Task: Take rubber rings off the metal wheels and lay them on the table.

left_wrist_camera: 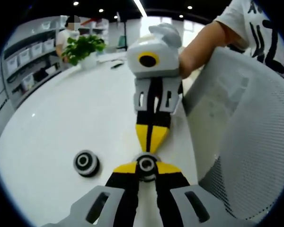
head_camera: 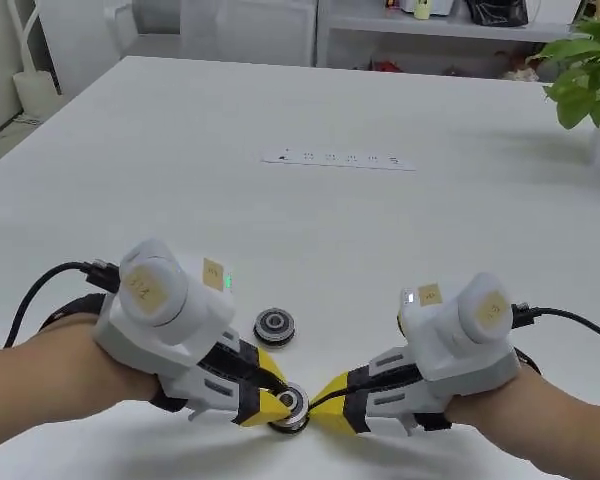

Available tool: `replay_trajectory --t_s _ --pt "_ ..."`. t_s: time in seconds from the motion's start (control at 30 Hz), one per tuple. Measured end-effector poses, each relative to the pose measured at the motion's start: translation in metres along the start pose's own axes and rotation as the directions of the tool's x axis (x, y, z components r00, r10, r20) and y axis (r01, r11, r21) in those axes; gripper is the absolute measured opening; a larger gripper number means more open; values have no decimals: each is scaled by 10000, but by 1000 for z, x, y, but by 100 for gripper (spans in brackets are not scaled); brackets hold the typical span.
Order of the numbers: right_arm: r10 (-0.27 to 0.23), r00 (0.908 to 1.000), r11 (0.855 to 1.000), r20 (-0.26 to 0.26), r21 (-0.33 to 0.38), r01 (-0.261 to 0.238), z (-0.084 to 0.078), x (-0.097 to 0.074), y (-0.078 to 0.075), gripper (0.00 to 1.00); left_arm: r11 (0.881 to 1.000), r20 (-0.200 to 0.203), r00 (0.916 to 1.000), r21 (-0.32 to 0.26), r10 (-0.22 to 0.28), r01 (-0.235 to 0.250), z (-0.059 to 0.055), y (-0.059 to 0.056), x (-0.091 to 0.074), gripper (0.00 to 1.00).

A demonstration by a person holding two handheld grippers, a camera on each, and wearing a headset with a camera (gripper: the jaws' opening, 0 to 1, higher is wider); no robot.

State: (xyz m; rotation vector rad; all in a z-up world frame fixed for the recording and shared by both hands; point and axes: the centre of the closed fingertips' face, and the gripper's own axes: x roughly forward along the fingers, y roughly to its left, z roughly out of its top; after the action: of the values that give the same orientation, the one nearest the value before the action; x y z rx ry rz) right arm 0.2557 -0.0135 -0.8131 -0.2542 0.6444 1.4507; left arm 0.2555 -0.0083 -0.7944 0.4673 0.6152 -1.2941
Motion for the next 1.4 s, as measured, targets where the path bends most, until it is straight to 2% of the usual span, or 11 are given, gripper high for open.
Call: replay_trajectory --t_s 0.1,0.13,0.4,0.53,0.63,0.8,0.93,1.1,1.17,1.27,1.4 --pt "-43 9998 9942 194 1074 22 0 0 -2 0 10000 -15 10000 24 43 -43 0 0 0 13" --pt "-25 9997 9926 234 1215 -3 0 -1 -2 0 10000 -20 10000 34 49 -49 0 0 0 13" --pt "41 9987 9823 517 1870 -137 3 -4 -3 0 10000 -53 10000 75 49 -48 0 0 1 13" --pt "-100 9978 9780 656 2086 -40 6 -8 -5 0 10000 -55 10000 71 52 -52 0 0 1 12" --pt "-111 9960 9683 887 2493 -114 8 -10 -6 0 10000 -36 10000 49 69 -69 0 1 1 12" --pt "-82 9940 9589 1086 2827 -229 12 -10 -6 0 9999 -62 9999 96 88 -87 0 1 1 12" --pt "-37 9935 9516 1141 3059 -316 13 -9 -5 0 9999 -80 9999 68 106 -105 0 1 1 12" --pt "-13 9932 9503 1167 3095 -351 15 -10 -4 0 9999 -102 9999 108 92 -91 0 0 1 12" --pt "25 9925 9429 1223 3302 -430 16 -10 -3 0 9999 -114 9999 97 96 -94 -1 1 1 12" --pt "64 9926 9395 1216 3391 -477 17 -10 -3 0 9998 -182 9998 125 124 -122 -1 1 1 12" --pt "93 9935 9473 1139 3173 -452 19 -9 -2 0 9998 -227 9997 138 129 -126 -1 1 1 12"
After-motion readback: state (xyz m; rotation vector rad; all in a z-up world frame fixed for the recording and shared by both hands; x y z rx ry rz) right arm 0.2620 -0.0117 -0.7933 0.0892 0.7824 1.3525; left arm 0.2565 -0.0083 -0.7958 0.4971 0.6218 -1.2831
